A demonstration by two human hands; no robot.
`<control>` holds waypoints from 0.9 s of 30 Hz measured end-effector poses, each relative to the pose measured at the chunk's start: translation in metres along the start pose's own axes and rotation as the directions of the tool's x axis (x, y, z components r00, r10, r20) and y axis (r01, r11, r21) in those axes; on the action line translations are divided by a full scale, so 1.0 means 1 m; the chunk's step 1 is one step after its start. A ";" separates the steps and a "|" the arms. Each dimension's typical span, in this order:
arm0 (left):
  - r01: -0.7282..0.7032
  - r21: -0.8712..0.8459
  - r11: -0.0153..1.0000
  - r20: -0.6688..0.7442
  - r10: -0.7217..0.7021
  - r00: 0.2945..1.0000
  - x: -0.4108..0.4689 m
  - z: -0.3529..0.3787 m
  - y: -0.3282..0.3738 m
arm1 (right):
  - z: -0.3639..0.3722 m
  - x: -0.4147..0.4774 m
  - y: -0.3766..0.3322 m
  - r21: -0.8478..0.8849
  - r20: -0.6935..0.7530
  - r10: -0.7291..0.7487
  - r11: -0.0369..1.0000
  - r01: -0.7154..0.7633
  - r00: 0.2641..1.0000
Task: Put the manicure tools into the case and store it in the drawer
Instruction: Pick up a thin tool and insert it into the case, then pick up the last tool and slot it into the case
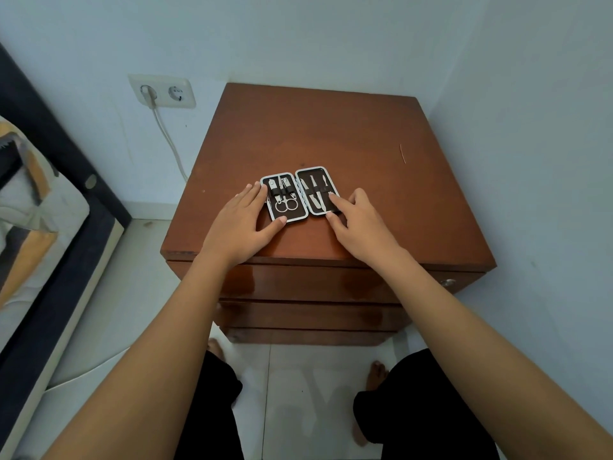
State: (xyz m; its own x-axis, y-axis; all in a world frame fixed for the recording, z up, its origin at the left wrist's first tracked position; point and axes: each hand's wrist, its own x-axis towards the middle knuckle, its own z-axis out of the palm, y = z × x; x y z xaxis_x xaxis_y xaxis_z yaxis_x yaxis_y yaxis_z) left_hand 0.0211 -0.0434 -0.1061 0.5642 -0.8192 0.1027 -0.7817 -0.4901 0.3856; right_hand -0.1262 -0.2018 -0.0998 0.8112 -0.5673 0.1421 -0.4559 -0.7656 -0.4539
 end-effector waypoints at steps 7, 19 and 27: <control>-0.002 -0.006 1.000 -0.008 0.002 1.000 0.000 0.000 0.001 | -0.014 0.013 0.009 0.173 0.041 0.002 0.985 -0.009 0.999; 0.001 -0.011 1.000 -0.015 -0.002 1.000 0.001 0.000 -0.001 | -0.036 0.077 0.099 -0.197 -0.032 0.288 0.937 -0.289 0.957; 0.003 -0.014 1.000 -0.022 -0.004 1.000 -0.001 0.000 0.000 | -0.029 0.062 0.089 -0.267 0.052 0.254 0.935 -0.232 0.966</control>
State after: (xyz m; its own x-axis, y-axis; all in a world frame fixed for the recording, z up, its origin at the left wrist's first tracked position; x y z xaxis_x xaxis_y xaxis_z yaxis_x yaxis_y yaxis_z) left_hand 0.0210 -0.0425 -0.1063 0.5730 -0.8105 0.1218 -0.7761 -0.4888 0.3984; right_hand -0.1266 -0.3139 -0.1056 0.6867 -0.7265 -0.0239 -0.7121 -0.6658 -0.2228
